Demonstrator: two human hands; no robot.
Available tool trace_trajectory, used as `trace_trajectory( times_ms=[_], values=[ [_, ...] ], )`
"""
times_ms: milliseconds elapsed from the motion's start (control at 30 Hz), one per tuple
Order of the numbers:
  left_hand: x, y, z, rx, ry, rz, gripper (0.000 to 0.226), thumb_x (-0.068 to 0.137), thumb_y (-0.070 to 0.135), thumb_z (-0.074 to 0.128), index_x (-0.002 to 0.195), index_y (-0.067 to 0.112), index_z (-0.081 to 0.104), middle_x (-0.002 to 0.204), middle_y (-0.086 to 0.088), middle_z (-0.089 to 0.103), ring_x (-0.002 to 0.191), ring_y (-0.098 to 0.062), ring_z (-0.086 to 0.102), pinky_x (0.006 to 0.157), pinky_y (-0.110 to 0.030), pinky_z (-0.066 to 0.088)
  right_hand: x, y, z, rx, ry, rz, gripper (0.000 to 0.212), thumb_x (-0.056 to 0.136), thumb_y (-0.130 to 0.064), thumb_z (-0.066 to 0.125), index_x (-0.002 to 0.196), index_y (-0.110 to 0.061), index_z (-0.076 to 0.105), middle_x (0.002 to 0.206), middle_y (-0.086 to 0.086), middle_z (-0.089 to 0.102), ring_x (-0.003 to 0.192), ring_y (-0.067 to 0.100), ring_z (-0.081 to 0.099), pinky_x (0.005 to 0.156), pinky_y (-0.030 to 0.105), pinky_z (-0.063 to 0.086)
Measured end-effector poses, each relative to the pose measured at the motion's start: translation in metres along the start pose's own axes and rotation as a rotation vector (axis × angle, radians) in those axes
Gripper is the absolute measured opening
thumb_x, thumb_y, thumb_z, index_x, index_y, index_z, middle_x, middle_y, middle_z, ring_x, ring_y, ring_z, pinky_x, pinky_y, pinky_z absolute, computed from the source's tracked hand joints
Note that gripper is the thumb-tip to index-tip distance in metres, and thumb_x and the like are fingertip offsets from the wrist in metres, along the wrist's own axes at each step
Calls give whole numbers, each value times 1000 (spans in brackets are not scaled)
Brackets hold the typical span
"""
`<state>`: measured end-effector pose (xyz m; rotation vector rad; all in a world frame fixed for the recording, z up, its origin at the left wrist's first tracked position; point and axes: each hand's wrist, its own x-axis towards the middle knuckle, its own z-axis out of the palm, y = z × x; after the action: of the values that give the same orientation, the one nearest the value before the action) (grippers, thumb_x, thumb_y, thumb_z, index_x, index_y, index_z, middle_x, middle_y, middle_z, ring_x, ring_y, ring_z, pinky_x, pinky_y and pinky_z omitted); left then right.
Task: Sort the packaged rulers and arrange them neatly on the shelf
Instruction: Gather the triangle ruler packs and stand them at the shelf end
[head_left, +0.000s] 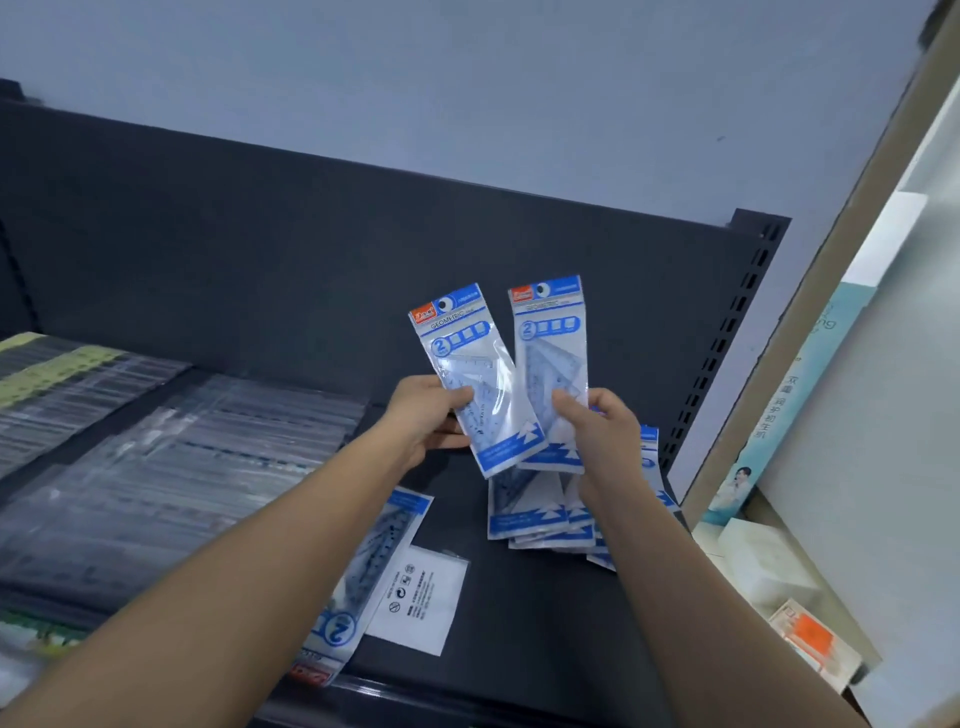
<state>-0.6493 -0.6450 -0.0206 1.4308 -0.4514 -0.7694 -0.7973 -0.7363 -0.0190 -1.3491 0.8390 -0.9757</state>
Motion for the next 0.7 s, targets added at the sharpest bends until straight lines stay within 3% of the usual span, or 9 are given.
trace_trajectory(
  times_ms=[167, 233, 333, 433, 500, 600, 700],
  values=[
    [-6, -6, 26, 87, -76, 80, 7, 95, 16, 59, 93, 18, 65, 90, -6, 70, 69, -17, 64, 54, -26, 52, -8, -5, -7, -406, 151, -418, 14, 85, -17, 66, 73, -19, 60, 64, -12, 58, 58, 3, 49, 59, 23, 41],
    [-11, -6, 40, 98, -153, 77, 9, 96, 18, 57, 97, 18, 66, 88, -4, 69, 65, -15, 61, 58, -27, 53, -13, -4, -7, -544, 124, -478, 10, 86, -22, 67, 78, -24, 62, 69, -16, 61, 65, 1, 56, 60, 22, 45],
    [-16, -4, 53, 75, -191, 63, 13, 98, 15, 53, 102, 15, 65, 85, -4, 67, 56, -11, 60, 64, -31, 57, -13, -5, -12, -524, 159, -517, 9, 87, -24, 67, 79, -24, 63, 67, -17, 60, 63, -2, 56, 58, 12, 41],
    [-14, -4, 54, 66, -209, 45, 15, 99, 15, 50, 103, 14, 64, 90, -5, 70, 66, -15, 65, 68, -35, 59, -11, -12, -20, -414, 188, -501, 18, 89, -19, 64, 73, -10, 60, 61, -4, 57, 52, 3, 45, 50, 13, 34],
    [-14, -4, 53, 41, -260, 40, 18, 100, 18, 48, 107, 16, 65, 95, -5, 73, 78, -18, 67, 77, -39, 58, -10, -13, -23, -356, 175, -415, 24, 88, -21, 65, 72, -4, 58, 63, 5, 57, 55, 10, 45, 54, 24, 37],
    [-12, -5, 54, 21, -308, 40, 22, 102, 21, 44, 111, 19, 64, 97, -2, 73, 82, -16, 66, 81, -39, 55, -6, -8, -27, -396, 172, -268, 29, 86, -27, 68, 67, -13, 51, 63, -3, 52, 57, 11, 44, 57, 27, 37],
    [-13, -7, 52, 39, -355, 27, 22, 102, 23, 43, 111, 20, 63, 94, 0, 73, 79, -14, 67, 70, -31, 54, -4, -6, -27, -233, 118, -93, 21, 86, -24, 70, 95, -12, 54, 88, 0, 63, 75, 14, 61, 60, 26, 45]
  ],
)
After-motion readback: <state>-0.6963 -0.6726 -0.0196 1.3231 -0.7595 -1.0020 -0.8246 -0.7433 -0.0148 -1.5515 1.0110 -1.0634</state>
